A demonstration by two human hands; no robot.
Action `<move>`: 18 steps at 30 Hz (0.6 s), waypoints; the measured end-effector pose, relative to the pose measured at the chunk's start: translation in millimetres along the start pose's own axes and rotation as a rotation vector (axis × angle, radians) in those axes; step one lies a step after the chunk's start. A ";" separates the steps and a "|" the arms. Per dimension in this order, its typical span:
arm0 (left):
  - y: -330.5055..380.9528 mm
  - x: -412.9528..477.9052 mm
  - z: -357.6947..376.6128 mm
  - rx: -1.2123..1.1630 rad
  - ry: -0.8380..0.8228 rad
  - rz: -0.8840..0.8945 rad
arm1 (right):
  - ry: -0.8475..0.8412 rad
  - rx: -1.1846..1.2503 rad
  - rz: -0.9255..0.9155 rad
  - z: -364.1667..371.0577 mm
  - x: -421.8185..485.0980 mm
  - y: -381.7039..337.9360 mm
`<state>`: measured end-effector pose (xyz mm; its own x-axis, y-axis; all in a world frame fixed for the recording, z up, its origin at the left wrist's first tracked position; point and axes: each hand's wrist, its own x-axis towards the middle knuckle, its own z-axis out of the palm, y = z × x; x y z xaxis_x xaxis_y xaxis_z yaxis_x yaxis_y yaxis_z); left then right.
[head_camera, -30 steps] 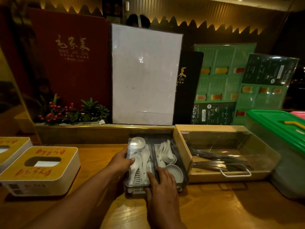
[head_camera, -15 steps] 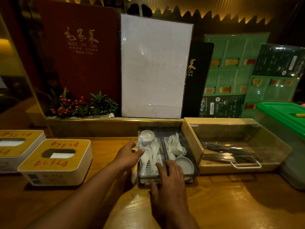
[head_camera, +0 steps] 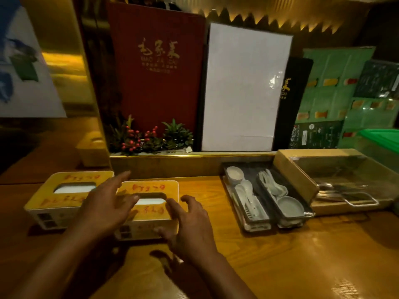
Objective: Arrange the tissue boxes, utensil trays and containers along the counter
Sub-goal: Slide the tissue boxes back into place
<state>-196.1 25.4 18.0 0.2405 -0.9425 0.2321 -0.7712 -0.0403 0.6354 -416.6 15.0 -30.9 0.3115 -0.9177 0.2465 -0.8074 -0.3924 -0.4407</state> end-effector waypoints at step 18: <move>26.6 51.7 117.5 -0.236 -0.200 0.085 | 0.180 -0.195 0.251 -29.1 54.6 98.1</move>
<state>-273.5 -63.4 -39.7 0.0422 -0.9866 0.1576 -0.6199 0.0979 0.7785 -493.4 -71.8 -35.6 0.0121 -0.9518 0.3066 -0.9334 -0.1207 -0.3380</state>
